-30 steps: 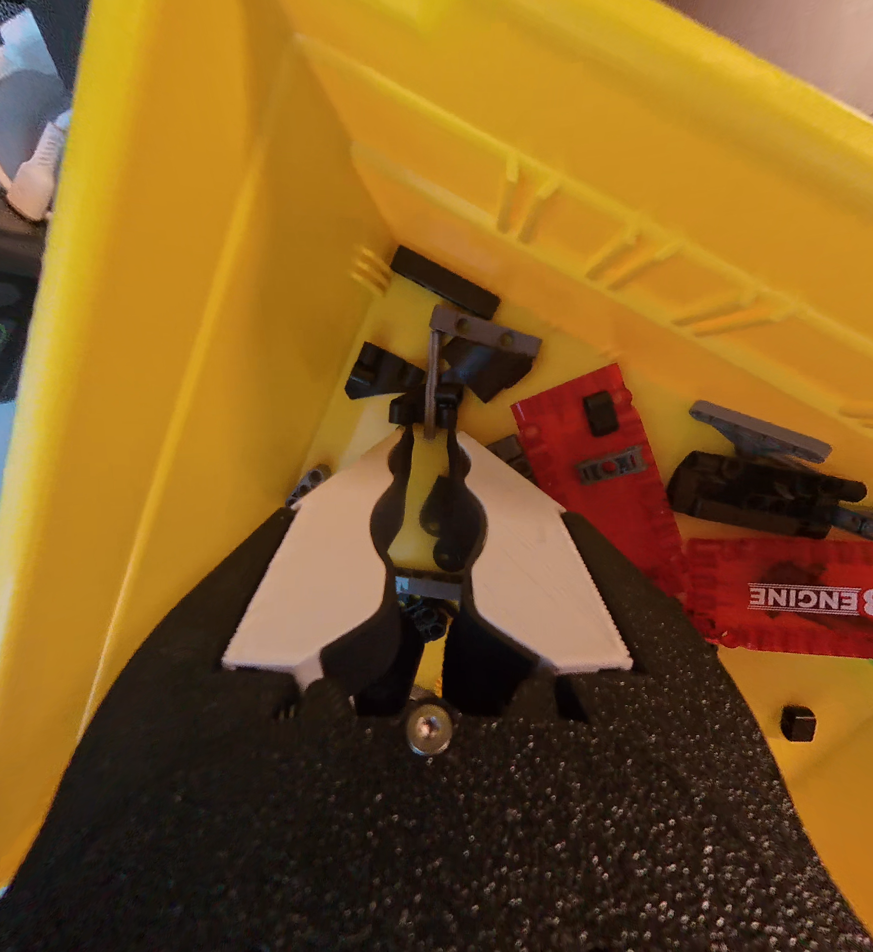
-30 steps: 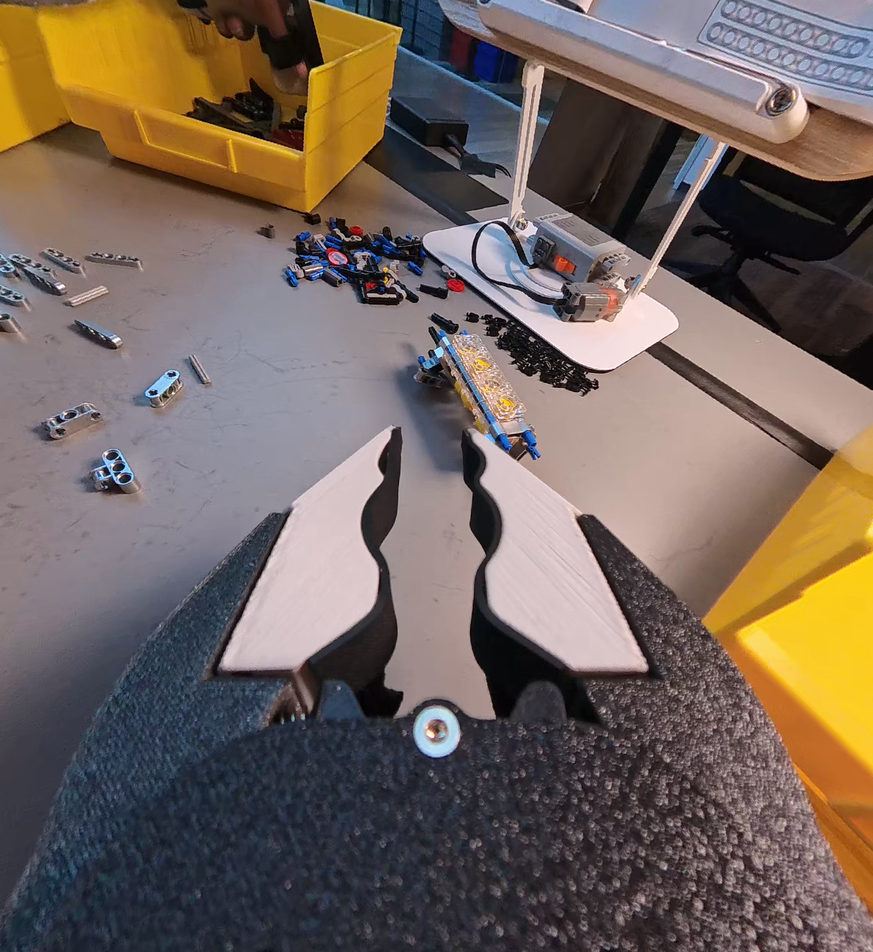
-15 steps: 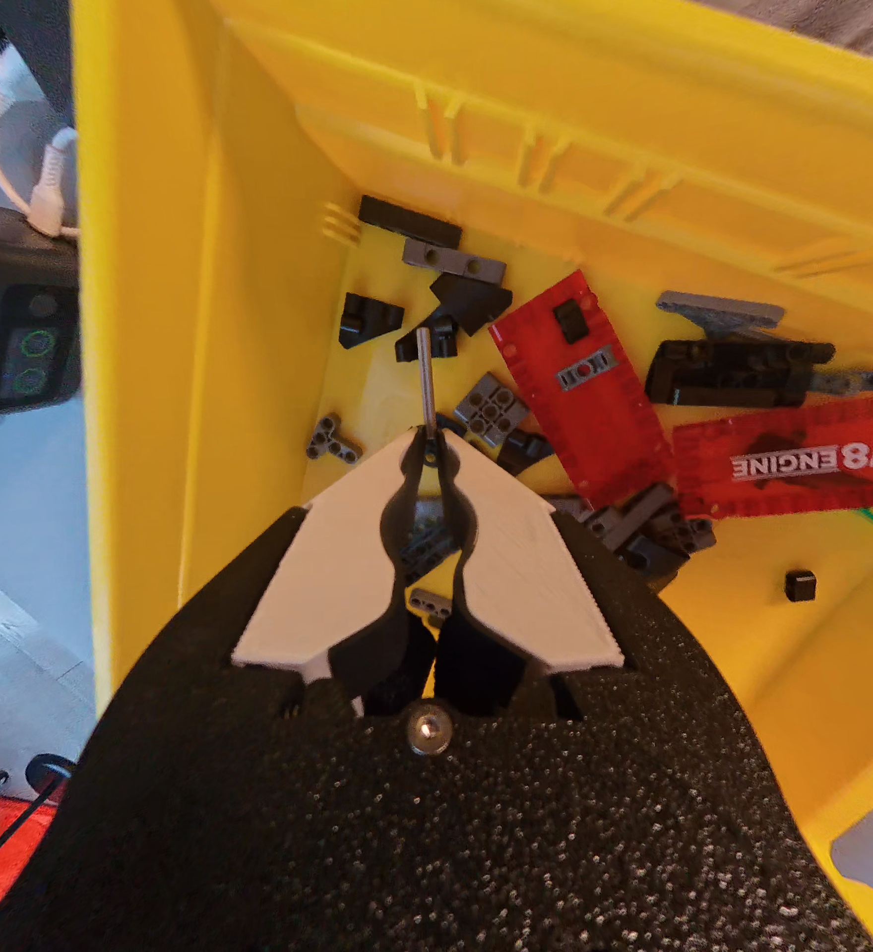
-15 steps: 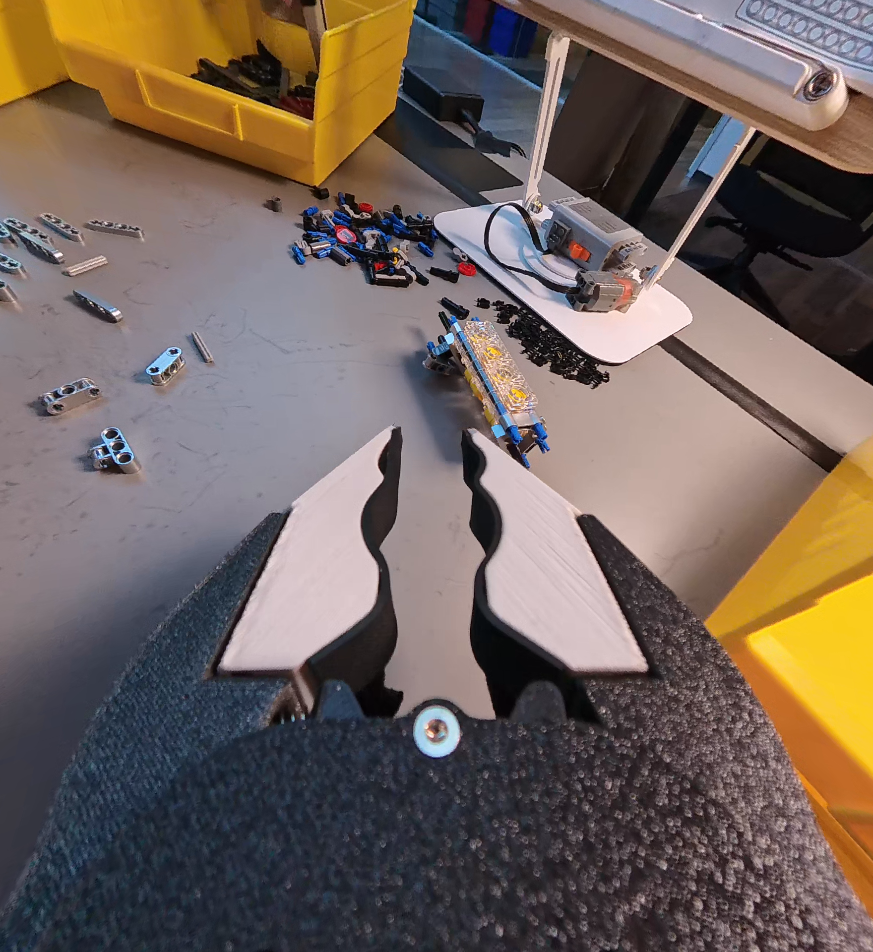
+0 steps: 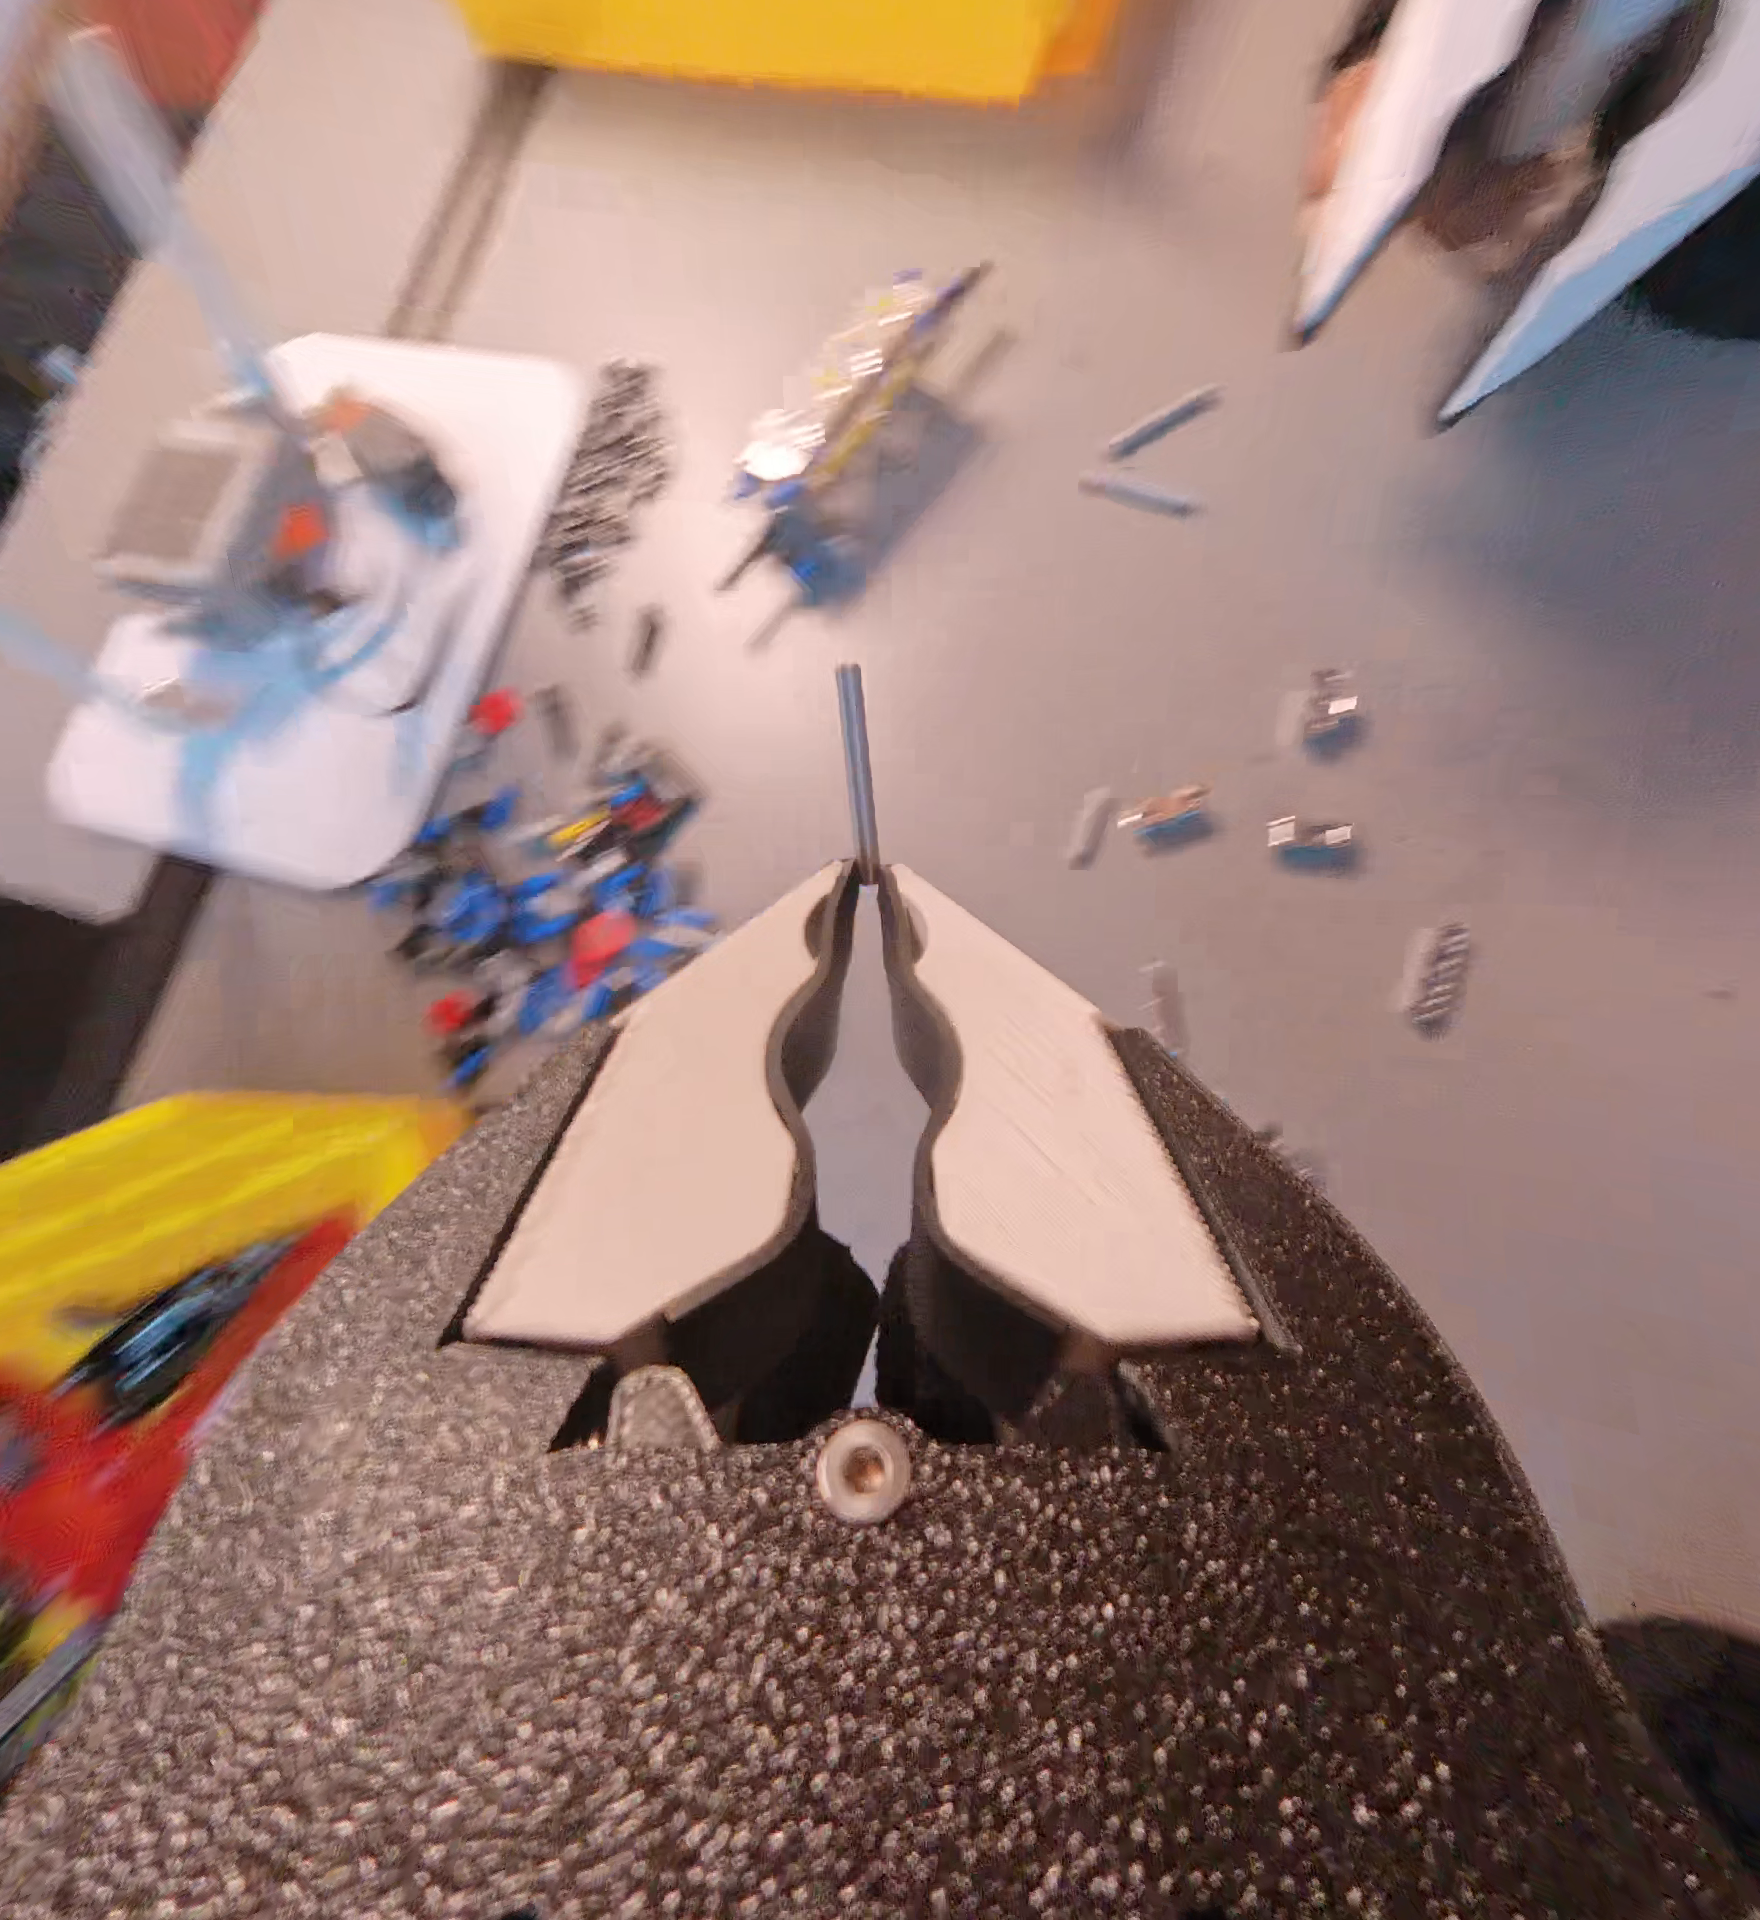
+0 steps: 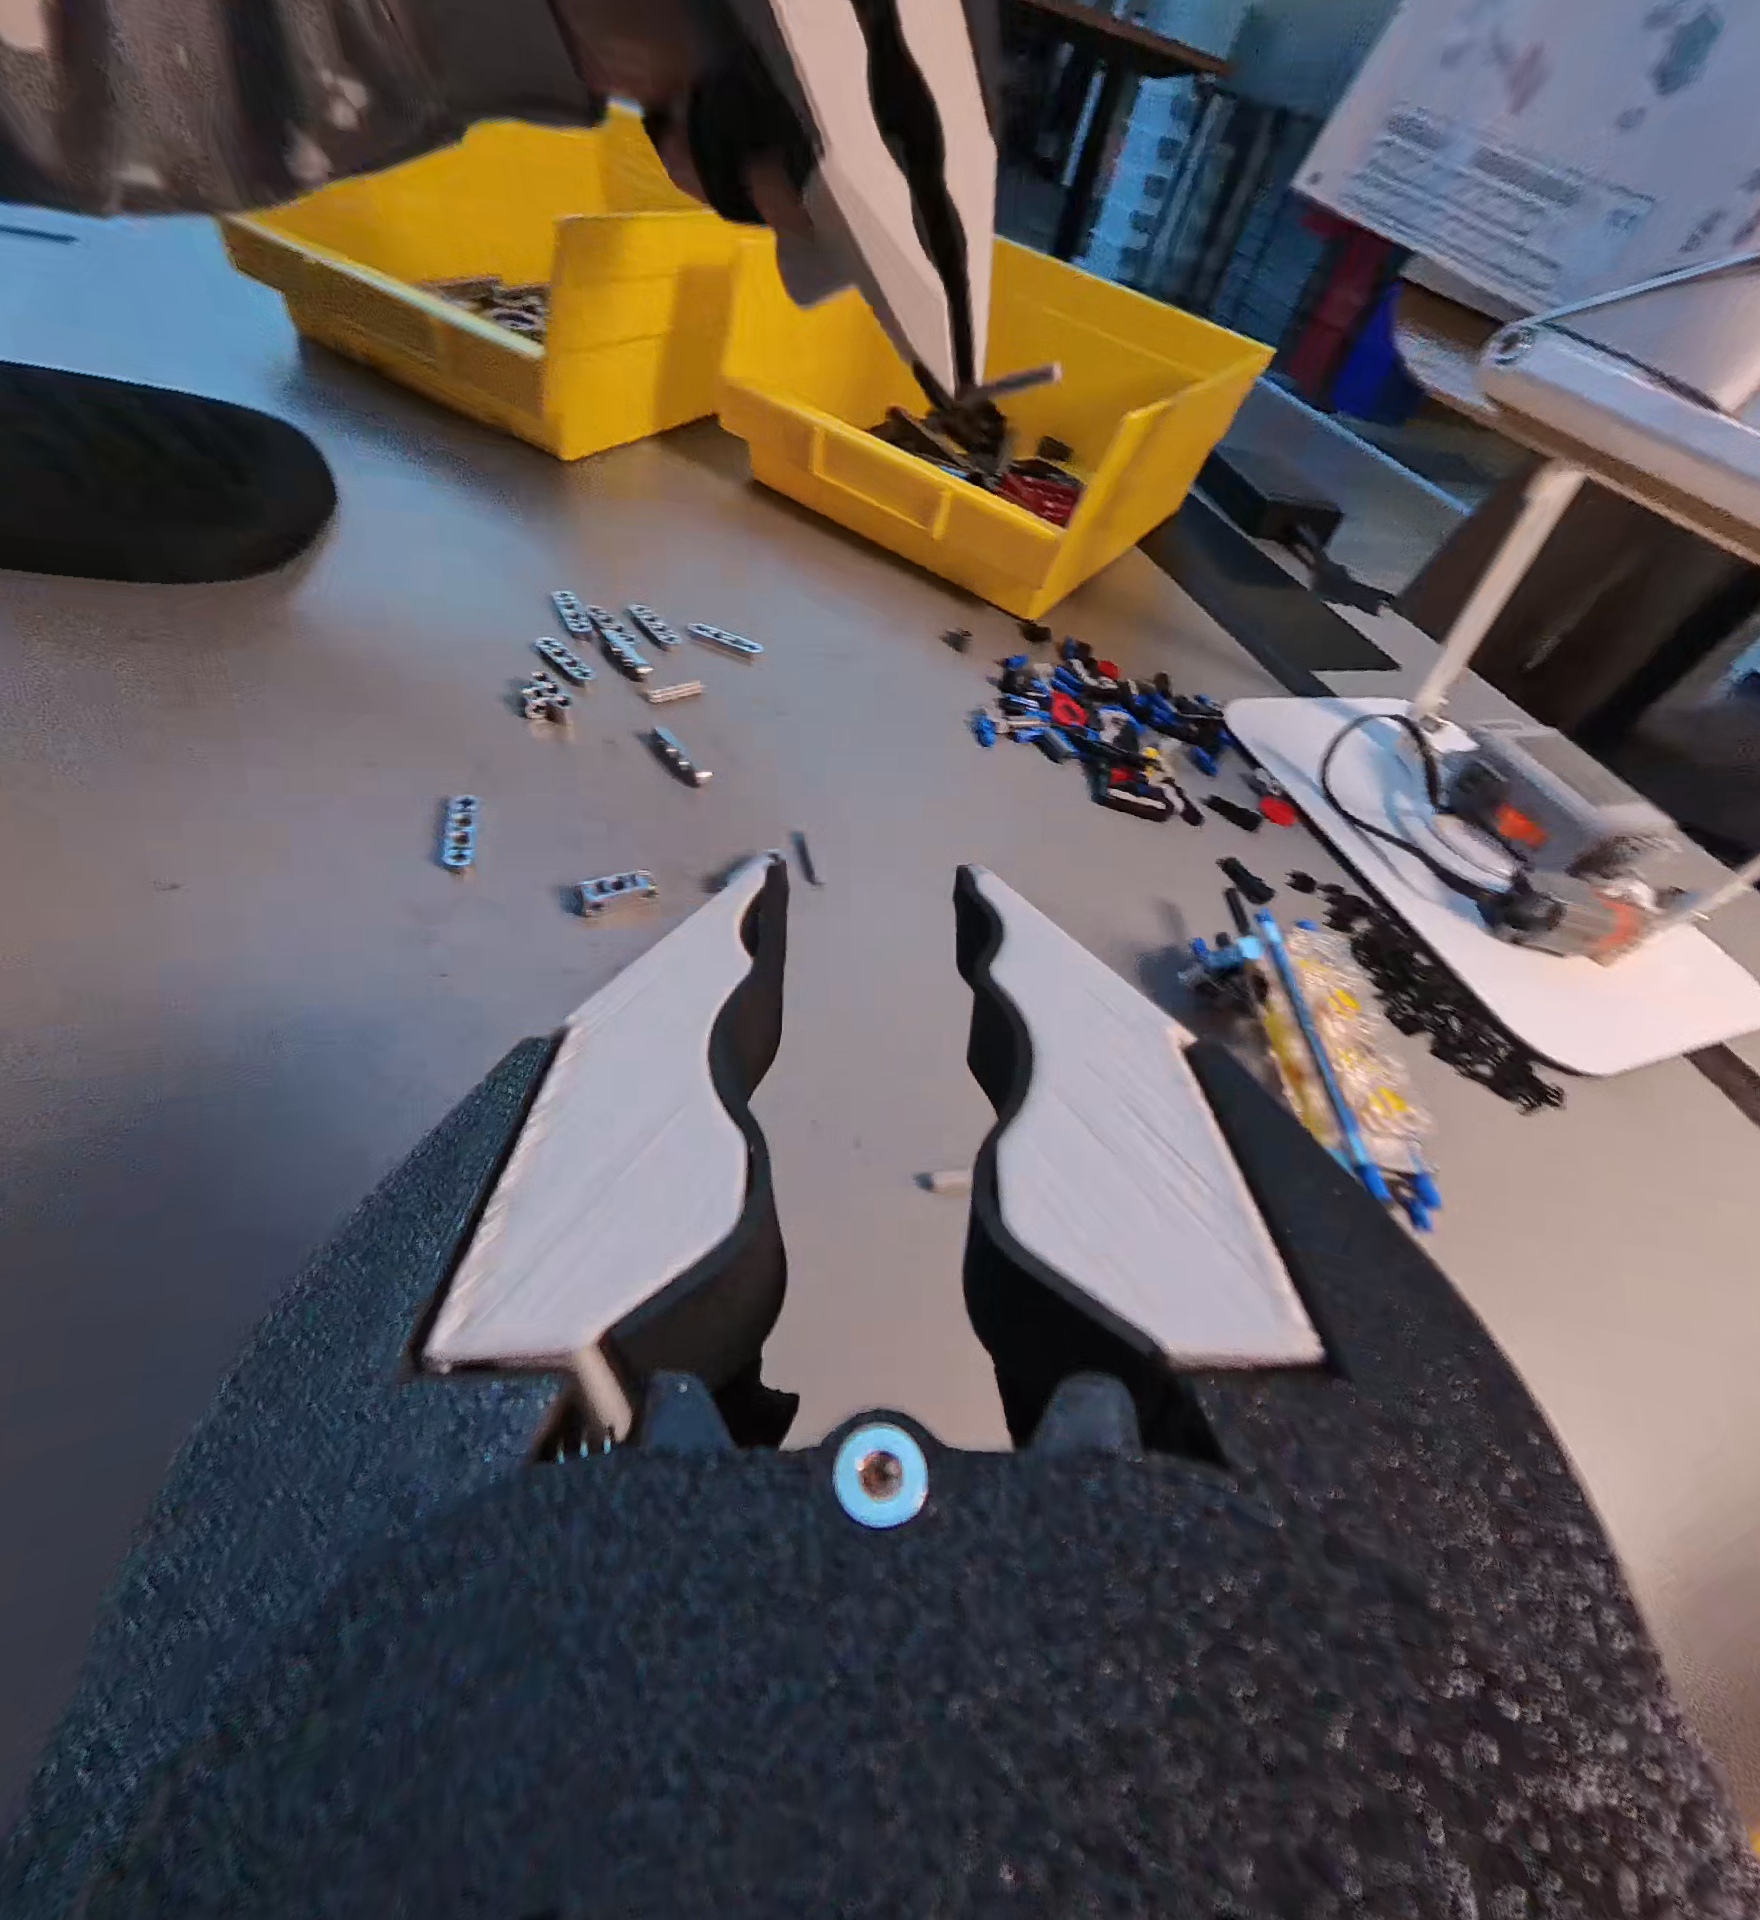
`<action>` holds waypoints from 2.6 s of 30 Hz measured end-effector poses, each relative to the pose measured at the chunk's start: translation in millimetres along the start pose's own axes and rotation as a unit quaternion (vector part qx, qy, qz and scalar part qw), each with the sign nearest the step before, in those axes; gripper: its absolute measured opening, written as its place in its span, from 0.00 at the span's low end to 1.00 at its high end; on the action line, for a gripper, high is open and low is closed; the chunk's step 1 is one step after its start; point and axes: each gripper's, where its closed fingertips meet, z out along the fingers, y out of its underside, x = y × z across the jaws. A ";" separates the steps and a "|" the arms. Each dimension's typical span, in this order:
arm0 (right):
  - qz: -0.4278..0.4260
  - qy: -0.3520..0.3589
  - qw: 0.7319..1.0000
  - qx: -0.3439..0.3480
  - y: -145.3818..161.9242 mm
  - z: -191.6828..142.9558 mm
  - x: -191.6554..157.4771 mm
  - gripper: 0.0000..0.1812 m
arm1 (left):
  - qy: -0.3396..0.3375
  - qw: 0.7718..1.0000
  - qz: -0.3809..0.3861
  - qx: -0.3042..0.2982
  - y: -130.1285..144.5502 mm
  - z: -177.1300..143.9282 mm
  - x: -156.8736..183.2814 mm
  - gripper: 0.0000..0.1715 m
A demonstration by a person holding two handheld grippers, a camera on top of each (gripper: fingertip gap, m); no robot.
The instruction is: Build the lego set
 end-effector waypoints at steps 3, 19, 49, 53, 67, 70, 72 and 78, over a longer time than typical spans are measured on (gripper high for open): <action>-0.030 -0.058 0.998 -0.014 0.7 12.2 -33.5 0.17 | 0.071 0.997 0.024 0.035 -8.5 45.6 82.7 0.01; -0.094 -0.090 0.988 -0.084 24.6 28.3 -62.8 0.02 | 0.120 0.990 0.067 0.038 0.7 88.9 151.6 0.01; -0.018 0.085 0.965 -0.247 86.6 -11.3 29.7 0.09 | -0.038 0.975 -0.135 0.173 5.5 67.0 42.3 0.13; 0.007 0.106 0.978 -0.179 64.3 -11.3 39.2 0.13 | -0.052 0.970 -0.142 0.189 4.3 61.1 35.5 0.15; 0.045 0.155 0.985 -0.059 32.8 -17.7 62.6 0.22 | -0.162 0.942 -0.184 0.231 10.0 19.0 -14.0 0.13; 0.040 0.156 0.985 -0.062 33.9 -17.3 63.2 0.22 | -0.215 0.932 -0.188 0.223 1.7 -26.2 -38.6 0.10; 0.045 0.158 0.985 -0.062 34.4 -17.5 64.6 0.21 | -0.228 0.943 -0.179 0.161 4.5 -57.5 -56.5 0.09; 0.043 0.148 0.986 -0.060 33.5 -16.7 60.9 0.20 | -0.142 0.951 -0.198 -0.190 100.8 -78.3 -114.5 0.04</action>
